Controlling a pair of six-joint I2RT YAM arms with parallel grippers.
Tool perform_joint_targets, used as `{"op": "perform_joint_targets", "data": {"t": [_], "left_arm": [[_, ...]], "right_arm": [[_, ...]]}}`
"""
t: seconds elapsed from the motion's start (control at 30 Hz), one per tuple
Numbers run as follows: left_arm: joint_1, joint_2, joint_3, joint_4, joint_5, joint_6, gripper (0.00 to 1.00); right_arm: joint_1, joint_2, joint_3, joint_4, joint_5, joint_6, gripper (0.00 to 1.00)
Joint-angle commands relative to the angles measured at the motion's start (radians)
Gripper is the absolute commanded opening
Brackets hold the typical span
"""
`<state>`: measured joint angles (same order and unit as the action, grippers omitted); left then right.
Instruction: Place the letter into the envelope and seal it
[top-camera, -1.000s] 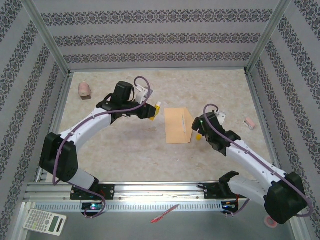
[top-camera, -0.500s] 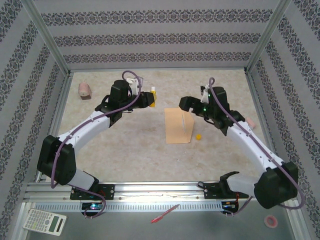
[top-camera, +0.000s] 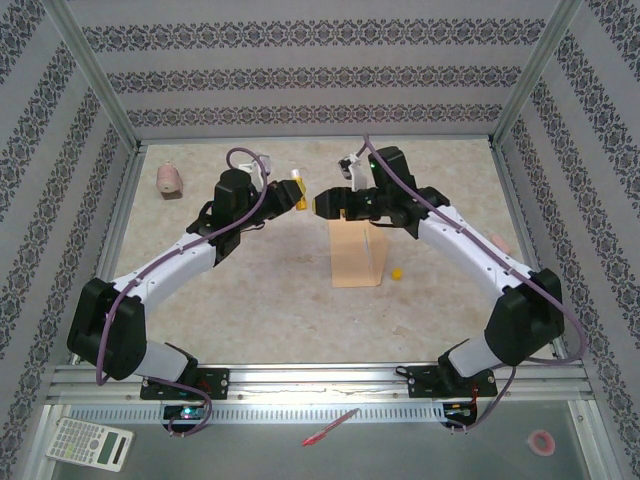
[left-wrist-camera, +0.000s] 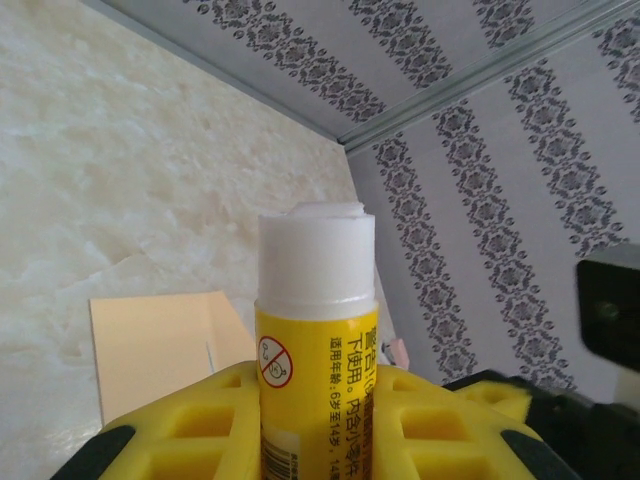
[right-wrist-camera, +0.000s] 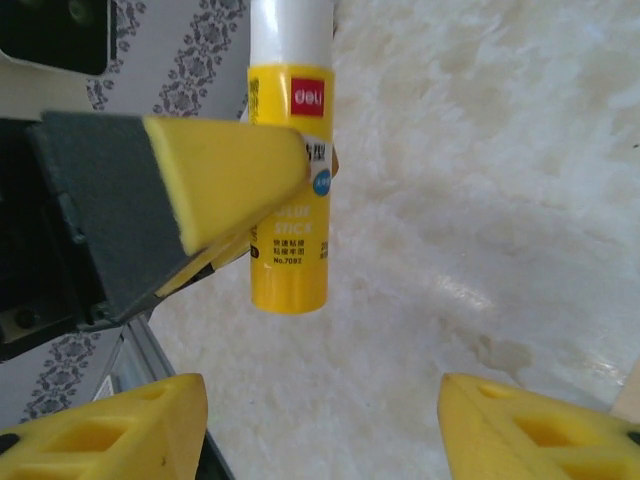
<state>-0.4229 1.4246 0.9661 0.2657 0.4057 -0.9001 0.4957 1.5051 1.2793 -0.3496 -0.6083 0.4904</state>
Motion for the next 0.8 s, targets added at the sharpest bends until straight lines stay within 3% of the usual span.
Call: {"op": "perform_joint_targets", "data": {"t": [0.0, 0.77], "left_arm": [[0.003, -0.029, -0.005, 0.117, -0.003, -0.056, 0.0], [-0.001, -0.018, -0.051, 0.252, 0.05, -0.127, 0.0]], "right_arm": [[0.015, 0.028, 0.031, 0.005, -0.025, 0.004, 0.6], [0.044, 0.112, 0.072, 0.141, -0.093, 0.071, 0.47]]}}
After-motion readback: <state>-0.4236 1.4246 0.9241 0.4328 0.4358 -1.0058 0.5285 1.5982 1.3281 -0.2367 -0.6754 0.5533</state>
